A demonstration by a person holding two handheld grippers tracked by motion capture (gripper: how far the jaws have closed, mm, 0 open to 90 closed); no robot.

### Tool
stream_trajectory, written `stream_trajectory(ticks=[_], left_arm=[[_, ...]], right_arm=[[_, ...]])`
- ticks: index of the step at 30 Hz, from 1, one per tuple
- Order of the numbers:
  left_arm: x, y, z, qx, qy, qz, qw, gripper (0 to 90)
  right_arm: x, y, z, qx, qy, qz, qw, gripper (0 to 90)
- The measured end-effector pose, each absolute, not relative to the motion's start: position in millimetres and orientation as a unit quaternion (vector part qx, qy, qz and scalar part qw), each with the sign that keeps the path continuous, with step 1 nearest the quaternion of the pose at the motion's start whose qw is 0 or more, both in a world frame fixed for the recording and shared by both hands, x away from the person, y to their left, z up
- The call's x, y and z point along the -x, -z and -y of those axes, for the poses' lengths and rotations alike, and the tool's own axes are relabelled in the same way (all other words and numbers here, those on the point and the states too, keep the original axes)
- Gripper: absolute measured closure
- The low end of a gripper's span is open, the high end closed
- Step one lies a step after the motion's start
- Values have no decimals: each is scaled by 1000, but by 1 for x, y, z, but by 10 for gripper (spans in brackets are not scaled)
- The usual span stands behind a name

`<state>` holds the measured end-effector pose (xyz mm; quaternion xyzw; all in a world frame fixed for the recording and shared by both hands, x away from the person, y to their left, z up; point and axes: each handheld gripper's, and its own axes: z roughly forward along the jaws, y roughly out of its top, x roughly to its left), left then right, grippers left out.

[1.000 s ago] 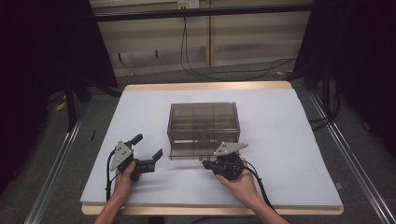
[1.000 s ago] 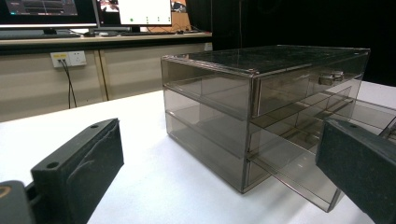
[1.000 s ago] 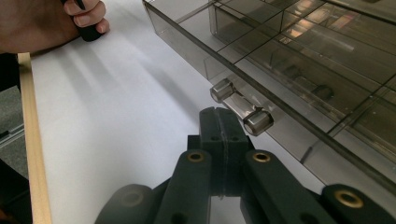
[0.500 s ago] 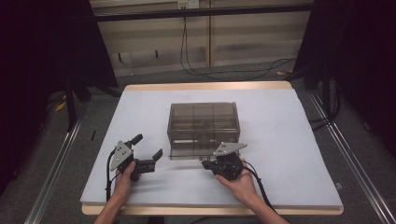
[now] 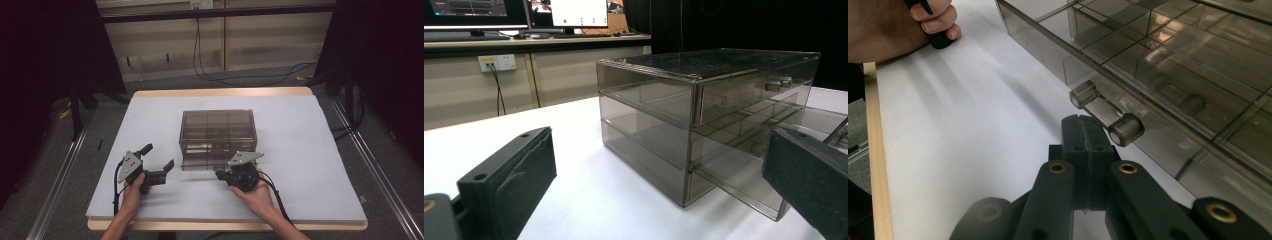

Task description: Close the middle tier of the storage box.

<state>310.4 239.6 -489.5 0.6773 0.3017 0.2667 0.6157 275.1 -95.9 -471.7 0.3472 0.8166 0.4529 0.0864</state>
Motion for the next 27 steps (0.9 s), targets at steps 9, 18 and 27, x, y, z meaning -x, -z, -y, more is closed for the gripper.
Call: stream_trajectory(ticks=[9,18,27], left_arm=[[-310,489,-240,-678,-267,-301,615,9],[-310,490,-240,-678,-267,-302,615,9],[-310,489,-240,-678,-267,-302,615,9]], right_arm=[[-276,470,96,-346,-454,-816,89,900],[-278,469,97,-348,-457,-813,91,900],[-280,470,97,-349,-457,-813,89,900]])
